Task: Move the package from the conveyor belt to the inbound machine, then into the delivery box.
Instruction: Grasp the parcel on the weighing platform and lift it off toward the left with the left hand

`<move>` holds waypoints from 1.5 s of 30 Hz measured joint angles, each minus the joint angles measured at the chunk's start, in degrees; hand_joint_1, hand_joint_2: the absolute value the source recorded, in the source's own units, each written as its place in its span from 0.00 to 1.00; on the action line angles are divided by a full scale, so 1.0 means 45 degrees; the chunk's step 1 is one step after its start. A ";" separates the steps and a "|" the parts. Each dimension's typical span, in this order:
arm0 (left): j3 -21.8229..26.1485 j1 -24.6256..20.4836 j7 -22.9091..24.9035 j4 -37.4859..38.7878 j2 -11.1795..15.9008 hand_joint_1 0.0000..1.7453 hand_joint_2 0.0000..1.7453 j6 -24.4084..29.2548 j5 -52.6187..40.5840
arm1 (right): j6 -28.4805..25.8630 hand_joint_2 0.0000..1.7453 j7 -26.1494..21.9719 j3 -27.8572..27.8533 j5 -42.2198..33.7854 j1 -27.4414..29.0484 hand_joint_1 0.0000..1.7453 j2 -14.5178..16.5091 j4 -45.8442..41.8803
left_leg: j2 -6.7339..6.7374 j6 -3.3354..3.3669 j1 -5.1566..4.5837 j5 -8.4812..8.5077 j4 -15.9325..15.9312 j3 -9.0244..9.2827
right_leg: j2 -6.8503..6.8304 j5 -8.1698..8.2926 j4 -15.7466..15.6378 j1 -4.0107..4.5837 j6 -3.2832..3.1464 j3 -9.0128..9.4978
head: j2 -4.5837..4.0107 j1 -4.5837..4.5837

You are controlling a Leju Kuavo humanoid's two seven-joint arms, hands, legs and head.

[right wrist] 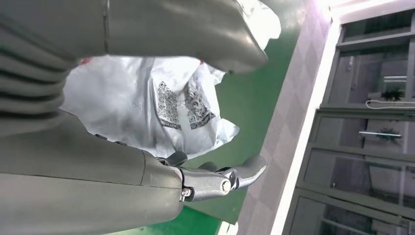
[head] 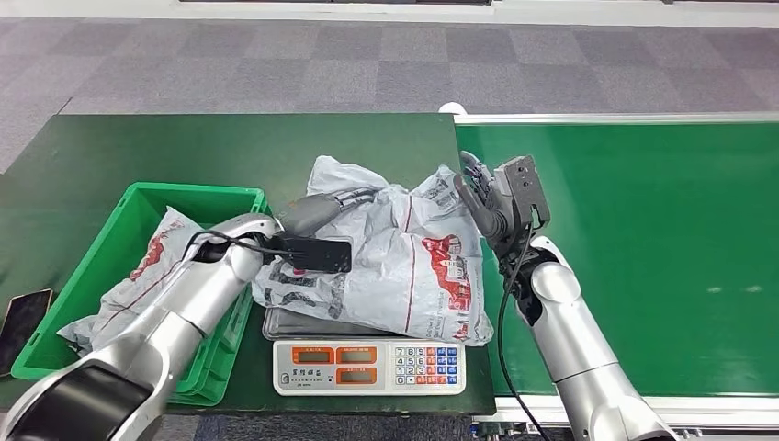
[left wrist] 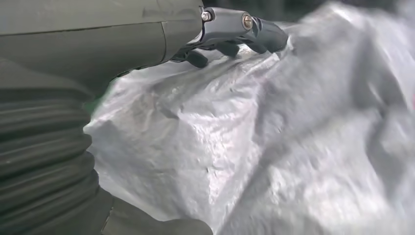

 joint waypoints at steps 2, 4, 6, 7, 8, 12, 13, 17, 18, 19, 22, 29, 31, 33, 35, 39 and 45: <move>-0.0602 -0.0678 -0.0564 0.0612 -0.0032 0.00 1.00 -0.1629 0.0038 | 0.0096 1.00 0.0049 -0.0025 -0.0085 -0.0005 0.00 0.0000 -0.0004 | -0.0002 -0.0002 -0.0001 0.0004 0.0001 -0.0001 | -0.0001 0.0003 0.0000 -0.0001 -0.0001 0.0000 | 0.0000 0.0000; -0.1206 -0.1200 -0.0892 0.0993 -0.0114 0.00 1.00 -0.2972 0.0208 | 0.0142 1.00 0.0120 -0.0056 -0.0219 -0.0006 0.00 0.0000 -0.0027 | -0.0005 -0.0002 -0.0002 0.0006 0.0002 -0.0001 | -0.0001 0.0005 0.0001 -0.0001 -0.0001 0.0000 | 0.0000 0.0000; -0.1766 -0.1510 -0.0879 0.1158 -0.0276 0.00 1.00 -0.3602 0.0342 | 0.0163 1.00 0.0203 -0.0086 -0.0367 0.0002 0.00 0.0000 -0.0108 | -0.0007 -0.0002 -0.0004 0.0006 0.0002 -0.0002 | -0.0002 0.0005 0.0000 -0.0003 -0.0002 0.0000 | 0.0000 -0.0001; -0.2061 -0.1606 -0.0766 0.1213 -0.0379 0.00 1.00 -0.3659 0.0383 | 0.0173 1.00 0.0231 -0.0096 -0.0426 0.0014 0.00 -0.0001 -0.0173 | -0.0008 -0.0002 -0.0005 0.0005 0.0003 -0.0003 | -0.0002 0.0005 0.0000 -0.0004 -0.0001 0.0000 | 0.0000 -0.0001; -0.2359 -0.1670 -0.0636 0.1263 -0.0477 0.00 1.00 -0.3626 0.0424 | 0.0193 1.00 0.0241 -0.0099 -0.0470 0.0038 0.00 -0.0002 -0.0243 | -0.0009 -0.0002 -0.0006 0.0005 0.0002 -0.0004 | -0.0003 0.0005 -0.0001 -0.0005 -0.0001 0.0001 | 0.0000 0.0000; -0.3442 -0.1735 -0.0472 0.1536 -0.0719 0.00 1.00 -0.3222 0.0616 | 0.0414 1.00 0.0134 -0.0103 -0.0551 0.0210 0.00 -0.0002 -0.0440 | -0.0001 -0.0001 -0.0008 0.0004 0.0001 -0.0011 | -0.0003 0.0005 -0.0001 -0.0007 -0.0001 -0.0001 | 0.0000 0.0001; -0.3669 -0.1733 -0.0564 0.1640 -0.0741 0.00 1.00 -0.3159 0.0669 | 0.0442 1.00 0.0096 -0.0103 -0.0578 0.0223 0.00 -0.0001 -0.0449 | -0.0001 -0.0001 -0.0008 0.0004 0.0001 -0.0012 | -0.0002 0.0005 -0.0001 -0.0007 -0.0001 -0.0002 | 0.0000 0.0000; -0.4442 -0.1715 -0.0952 0.1995 -0.0808 0.00 1.00 -0.3137 0.0878 | 0.0487 1.00 0.0014 -0.0103 -0.0799 0.0194 0.00 -0.0004 -0.0448 | -0.0012 0.0000 -0.0007 0.0007 0.0001 -0.0012 | -0.0010 0.0005 0.0001 -0.0006 -0.0001 -0.0002 | 0.0000 0.0000; -0.4563 -0.1715 -0.0973 0.2050 -0.0828 0.00 1.00 -0.3136 0.0904 | 0.0515 1.00 0.0005 -0.0106 -0.0850 0.0193 0.00 -0.0004 -0.0447 | -0.0013 0.0000 -0.0007 0.0008 0.0001 -0.0012 | -0.0012 0.0005 0.0002 -0.0006 -0.0001 -0.0001 | 0.0000 0.0000; -0.4669 -0.1716 -0.0975 0.2096 -0.0848 0.01 1.00 -0.3129 0.0931 | 0.0541 1.00 -0.0001 -0.0110 -0.0885 0.0194 0.00 -0.0005 -0.0446 | -0.0013 0.0000 -0.0007 0.0008 0.0000 -0.0012 | -0.0012 0.0005 0.0003 -0.0006 -0.0001 -0.0001 | 0.0000 0.0000; -0.4882 -0.1716 -0.0963 0.2186 -0.0888 0.76 1.00 -0.3020 0.1044 | 0.0589 1.00 -0.0040 -0.0146 -0.0964 0.0196 0.00 -0.0017 -0.0444 | -0.0012 0.0000 -0.0007 0.0009 0.0000 -0.0012 | -0.0011 0.0006 0.0004 -0.0006 -0.0001 -0.0001 | 0.0000 0.0001; -0.5258 -0.1630 -0.0726 0.2222 -0.0947 1.00 1.00 -0.2090 0.1100 | 0.0560 1.00 -0.0140 -0.0228 -0.1099 0.0228 0.00 -0.0030 -0.0495 | -0.0012 0.0001 -0.0009 0.0009 0.0001 -0.0013 | -0.0011 0.0006 0.0002 -0.0009 0.0000 -0.0001 | 0.0000 0.0002; -0.5333 -0.1604 -0.0707 0.2211 -0.0974 1.00 1.00 -0.1769 0.1081 | 0.0540 1.00 -0.0152 -0.0265 -0.1118 0.0268 0.00 -0.0040 -0.0563 | -0.0012 0.0001 -0.0009 0.0008 0.0001 -0.0012 | -0.0010 0.0006 0.0002 -0.0008 0.0000 -0.0002 | 0.0000 0.0000; -0.5424 -0.1580 -0.0647 0.2125 -0.0981 1.00 1.00 -0.1196 0.0955 | 0.0494 1.00 -0.0161 -0.0346 -0.1133 0.0357 0.00 -0.0064 -0.0679 | -0.0014 0.0001 -0.0009 0.0009 0.0001 -0.0013 | -0.0011 0.0006 0.0002 -0.0008 0.0000 -0.0002 | 0.0000 0.0000; -0.5524 -0.1571 -0.0531 0.1941 -0.0958 1.00 1.00 -0.0559 0.0768 | 0.0430 1.00 -0.0172 -0.0459 -0.1133 0.0477 0.00 -0.0095 -0.0823 | -0.0014 0.0001 -0.0008 0.0009 0.0001 -0.0014 | -0.0013 0.0006 0.0003 -0.0008 0.0000 -0.0003 | 0.0000 0.0001; -0.5634 -0.1571 0.0087 0.1083 -0.0639 1.00 1.00 0.0719 0.0408 | 0.0334 1.00 -0.0222 -0.0716 -0.1133 0.0728 0.00 -0.0223 -0.1052 | -0.0012 0.0001 -0.0008 0.0009 0.0000 -0.0015 | -0.0013 0.0006 0.0005 -0.0007 -0.0001 -0.0004 | 0.0000 0.0000; -0.5689 -0.1571 0.1646 -0.1600 0.0821 1.00 1.00 0.2414 -0.0934 | 0.0393 1.00 -0.0319 -0.1247 -0.0999 0.1330 0.00 -0.0491 -0.1483 | -0.0011 0.0000 -0.0007 0.0009 -0.0001 -0.0017 | -0.0011 0.0005 0.0011 -0.0005 -0.0001 -0.0010 | 0.0000 -0.0001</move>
